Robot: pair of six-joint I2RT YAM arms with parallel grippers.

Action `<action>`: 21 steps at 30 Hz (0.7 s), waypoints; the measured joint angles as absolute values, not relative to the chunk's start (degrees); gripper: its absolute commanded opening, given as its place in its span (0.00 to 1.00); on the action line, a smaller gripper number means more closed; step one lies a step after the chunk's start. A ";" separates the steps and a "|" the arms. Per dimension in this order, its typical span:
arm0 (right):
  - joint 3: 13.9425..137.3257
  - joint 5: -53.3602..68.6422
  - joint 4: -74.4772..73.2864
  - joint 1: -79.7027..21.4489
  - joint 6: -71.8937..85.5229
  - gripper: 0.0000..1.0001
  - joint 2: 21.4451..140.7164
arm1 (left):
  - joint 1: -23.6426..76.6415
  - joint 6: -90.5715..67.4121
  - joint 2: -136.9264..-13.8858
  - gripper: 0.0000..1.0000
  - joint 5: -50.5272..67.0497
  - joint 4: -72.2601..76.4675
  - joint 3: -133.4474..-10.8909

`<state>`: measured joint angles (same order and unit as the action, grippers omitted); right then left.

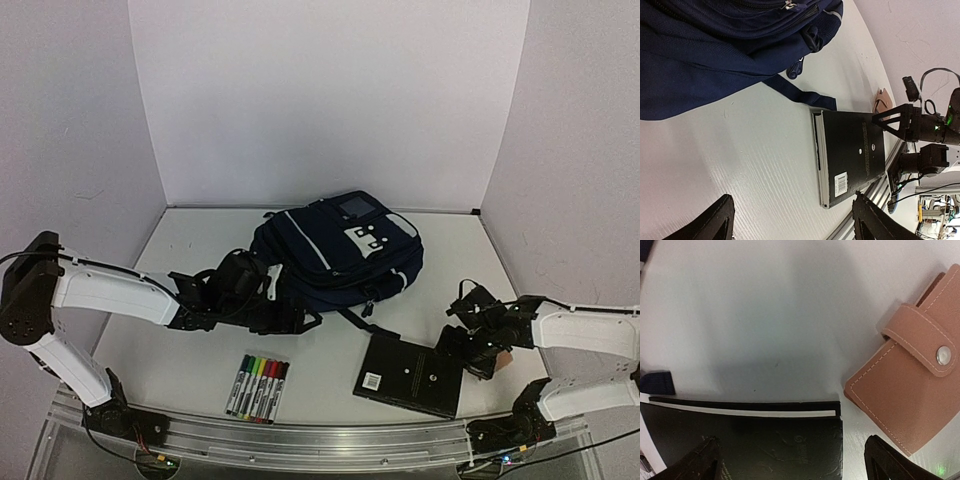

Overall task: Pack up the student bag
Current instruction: Pick up the book from the center of the board.

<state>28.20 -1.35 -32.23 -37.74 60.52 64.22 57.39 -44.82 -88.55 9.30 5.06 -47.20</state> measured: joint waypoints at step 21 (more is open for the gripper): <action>54.87 9.58 -8.49 -45.87 51.26 0.79 93.93 | 57.26 -44.46 -89.41 0.87 11.07 7.46 -47.13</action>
<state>54.87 9.58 -8.49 -45.87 51.26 93.93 57.26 -44.46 -89.41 11.07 7.46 -47.13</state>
